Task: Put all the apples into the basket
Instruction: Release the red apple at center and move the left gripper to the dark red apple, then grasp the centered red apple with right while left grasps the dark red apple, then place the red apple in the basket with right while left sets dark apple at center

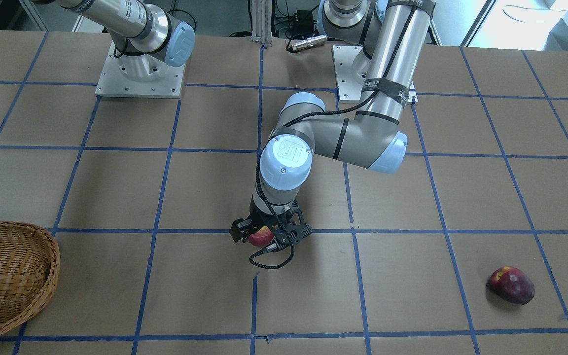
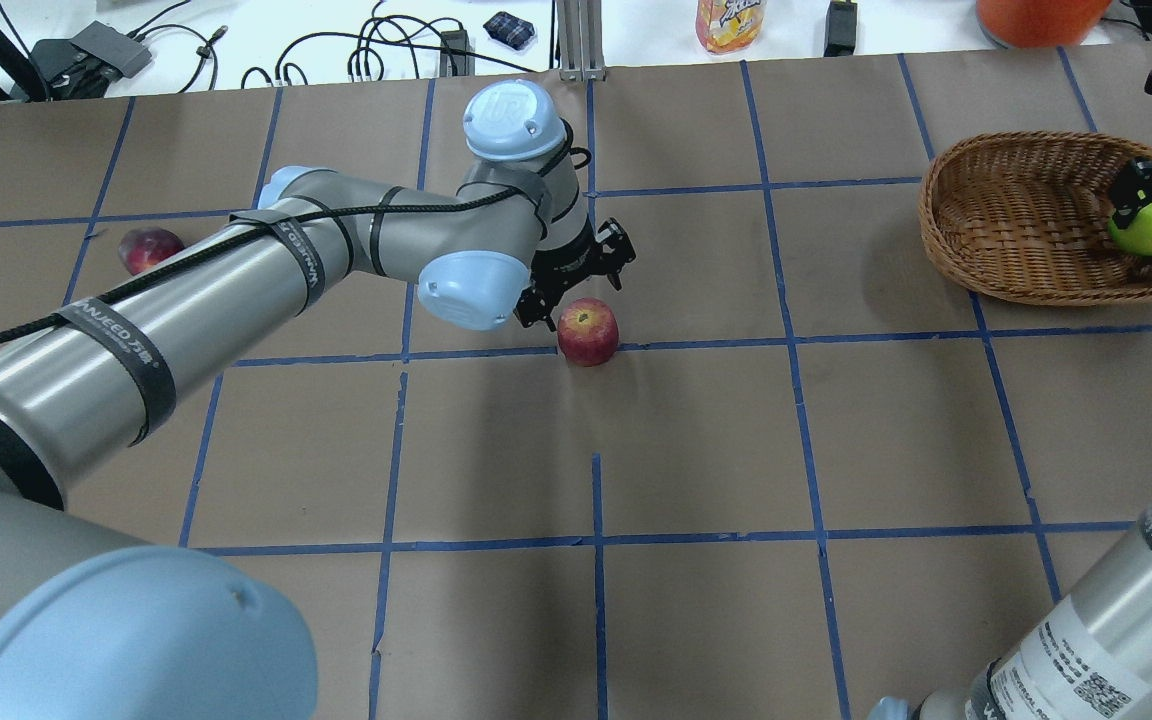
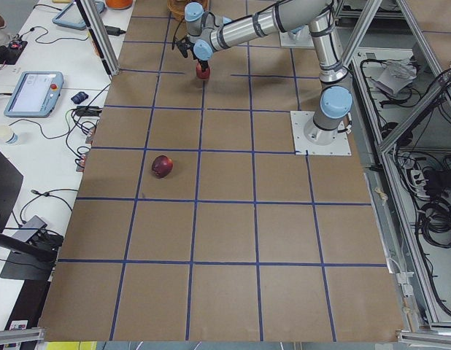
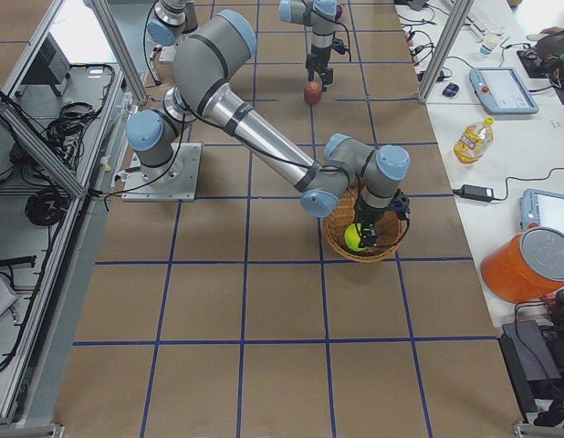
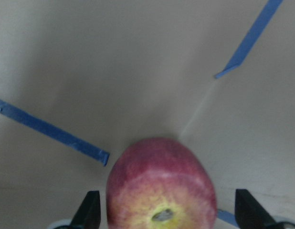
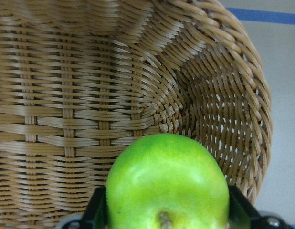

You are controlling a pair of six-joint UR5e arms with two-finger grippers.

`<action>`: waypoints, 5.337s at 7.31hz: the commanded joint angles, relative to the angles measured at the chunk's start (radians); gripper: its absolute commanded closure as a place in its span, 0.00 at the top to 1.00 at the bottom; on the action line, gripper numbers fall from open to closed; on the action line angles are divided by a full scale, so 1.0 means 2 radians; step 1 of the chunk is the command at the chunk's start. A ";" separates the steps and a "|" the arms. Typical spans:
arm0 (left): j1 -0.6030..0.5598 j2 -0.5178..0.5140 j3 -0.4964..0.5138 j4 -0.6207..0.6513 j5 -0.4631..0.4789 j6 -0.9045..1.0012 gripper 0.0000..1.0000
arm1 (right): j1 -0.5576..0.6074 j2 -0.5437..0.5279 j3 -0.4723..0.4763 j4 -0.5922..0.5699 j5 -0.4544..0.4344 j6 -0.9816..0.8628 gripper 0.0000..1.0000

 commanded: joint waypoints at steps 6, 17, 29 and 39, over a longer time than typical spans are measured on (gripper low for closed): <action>0.265 0.061 0.026 -0.151 0.121 0.544 0.96 | 0.081 -0.106 0.004 0.172 0.018 0.059 1.00; 0.362 -0.069 0.090 -0.006 0.124 1.033 0.99 | 0.423 -0.062 0.009 0.139 0.132 0.533 1.00; 0.333 -0.032 0.092 -0.103 0.101 0.811 0.78 | 0.458 -0.002 0.059 0.032 0.123 0.579 0.88; -0.005 0.029 -0.057 0.029 0.028 0.080 0.86 | 0.148 -0.159 0.052 0.161 0.054 0.264 0.00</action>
